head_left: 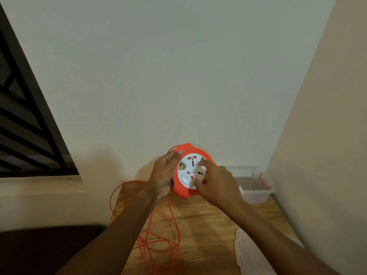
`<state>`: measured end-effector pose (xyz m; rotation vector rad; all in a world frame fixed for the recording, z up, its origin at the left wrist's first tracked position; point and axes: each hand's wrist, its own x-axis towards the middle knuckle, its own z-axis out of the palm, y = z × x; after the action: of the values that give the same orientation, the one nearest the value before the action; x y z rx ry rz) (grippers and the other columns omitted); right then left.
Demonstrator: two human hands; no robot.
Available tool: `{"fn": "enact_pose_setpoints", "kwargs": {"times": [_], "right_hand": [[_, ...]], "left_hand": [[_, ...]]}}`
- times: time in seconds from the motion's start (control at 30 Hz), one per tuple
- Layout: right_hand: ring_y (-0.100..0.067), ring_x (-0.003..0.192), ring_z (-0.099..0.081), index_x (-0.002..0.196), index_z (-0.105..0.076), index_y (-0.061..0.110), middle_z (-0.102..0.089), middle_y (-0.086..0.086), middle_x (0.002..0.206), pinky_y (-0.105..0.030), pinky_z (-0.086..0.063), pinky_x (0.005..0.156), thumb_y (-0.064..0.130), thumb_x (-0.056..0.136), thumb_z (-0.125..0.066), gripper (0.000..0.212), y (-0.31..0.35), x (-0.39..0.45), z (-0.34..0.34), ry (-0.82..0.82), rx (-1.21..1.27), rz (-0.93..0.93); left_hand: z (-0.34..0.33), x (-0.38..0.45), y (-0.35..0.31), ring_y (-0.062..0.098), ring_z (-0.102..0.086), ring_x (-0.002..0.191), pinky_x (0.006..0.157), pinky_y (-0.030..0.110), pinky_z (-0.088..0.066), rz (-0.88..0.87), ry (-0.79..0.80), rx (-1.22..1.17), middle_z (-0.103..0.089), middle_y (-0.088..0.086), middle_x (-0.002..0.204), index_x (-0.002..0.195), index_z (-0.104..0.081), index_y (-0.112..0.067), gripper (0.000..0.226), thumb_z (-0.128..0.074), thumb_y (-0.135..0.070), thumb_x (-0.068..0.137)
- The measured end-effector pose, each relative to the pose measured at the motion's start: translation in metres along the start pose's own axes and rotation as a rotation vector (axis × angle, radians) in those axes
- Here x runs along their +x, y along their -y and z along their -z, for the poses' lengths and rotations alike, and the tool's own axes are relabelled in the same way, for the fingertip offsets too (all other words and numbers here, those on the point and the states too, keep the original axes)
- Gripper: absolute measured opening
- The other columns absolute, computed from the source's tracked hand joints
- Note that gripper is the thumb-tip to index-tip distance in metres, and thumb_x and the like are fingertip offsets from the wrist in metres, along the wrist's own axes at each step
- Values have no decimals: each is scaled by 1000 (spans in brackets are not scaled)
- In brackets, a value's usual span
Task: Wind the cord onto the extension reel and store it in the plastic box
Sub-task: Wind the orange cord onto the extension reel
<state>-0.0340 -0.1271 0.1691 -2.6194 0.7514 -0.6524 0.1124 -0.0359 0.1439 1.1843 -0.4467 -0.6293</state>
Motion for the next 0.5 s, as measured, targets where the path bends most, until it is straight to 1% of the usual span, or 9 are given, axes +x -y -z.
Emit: {"fn": "enact_pose_setpoints", "kwargs": {"times": [0.03, 0.07, 0.1, 0.17, 0.23, 0.3, 0.37, 0.43, 0.5], "right_hand": [[-22, 88, -67, 127, -52, 30, -71, 4, 104, -32, -53, 69, 36, 84, -61, 44, -3, 0, 4, -39, -152, 103], [-24, 89, -67, 125, -53, 31, -68, 3, 113, -33, -54, 68, 33, 85, -60, 41, -5, -1, 7, -45, -243, 219], [-25, 93, -66, 126, -54, 32, -62, 1, 124, -35, -56, 67, 28, 86, -62, 41, -6, -1, 9, -15, -300, 338], [-26, 103, -63, 129, -52, 35, -49, -5, 140, -36, -56, 63, 20, 83, -68, 52, -9, 0, 12, 78, -378, 523], [-28, 102, -62, 132, -50, 36, -46, -11, 142, -33, -51, 54, 11, 79, -71, 62, -8, 2, 15, 108, -459, 605], [-30, 94, -64, 128, -53, 32, -49, -14, 138, -32, -47, 50, 4, 73, -73, 65, -7, 5, 19, 121, -504, 653], [-32, 91, -65, 121, -59, 27, -49, -16, 137, -33, -50, 50, 4, 70, -77, 59, -8, 8, 24, 141, -546, 731], [-33, 94, -64, 114, -64, 23, -45, -13, 142, -38, -56, 53, 7, 71, -79, 48, -9, 12, 27, 175, -572, 819], [-34, 98, -62, 111, -68, 23, -40, -12, 148, -41, -57, 54, 7, 73, -78, 42, -9, 13, 27, 212, -625, 883]], "left_hand": [[1, 0, 0, 29, -80, 94, 68, 37, -65, 15, -2, 5, -82, 8, 107, 101, -82, -27, 25, -75, -46, 87], [3, -1, -1, 29, -80, 93, 68, 37, -65, 25, 3, 13, -82, 8, 107, 103, -80, -26, 29, -75, -48, 85], [4, -1, -1, 30, -80, 94, 68, 37, -65, 33, 15, 19, -82, 9, 108, 107, -79, -25, 31, -74, -48, 86], [5, -1, -3, 32, -79, 97, 72, 40, -65, 44, 50, 28, -81, 11, 110, 115, -76, -21, 35, -71, -46, 91], [5, -2, -7, 33, -78, 101, 77, 42, -65, 55, 81, 40, -80, 12, 113, 122, -73, -17, 44, -70, -47, 90], [5, -3, -9, 32, -78, 100, 76, 41, -65, 70, 112, 41, -80, 12, 113, 123, -73, -15, 42, -69, -45, 93], [6, -4, -11, 32, -79, 98, 73, 39, -64, 83, 138, 31, -80, 14, 113, 121, -73, -14, 37, -66, -41, 97], [6, -5, -12, 34, -79, 99, 72, 39, -65, 90, 153, 32, -79, 14, 114, 121, -73, -15, 34, -64, -40, 99], [6, -6, -15, 34, -79, 99, 70, 38, -65, 98, 176, 41, -80, 13, 113, 118, -75, -18, 31, -65, -40, 99]]}}
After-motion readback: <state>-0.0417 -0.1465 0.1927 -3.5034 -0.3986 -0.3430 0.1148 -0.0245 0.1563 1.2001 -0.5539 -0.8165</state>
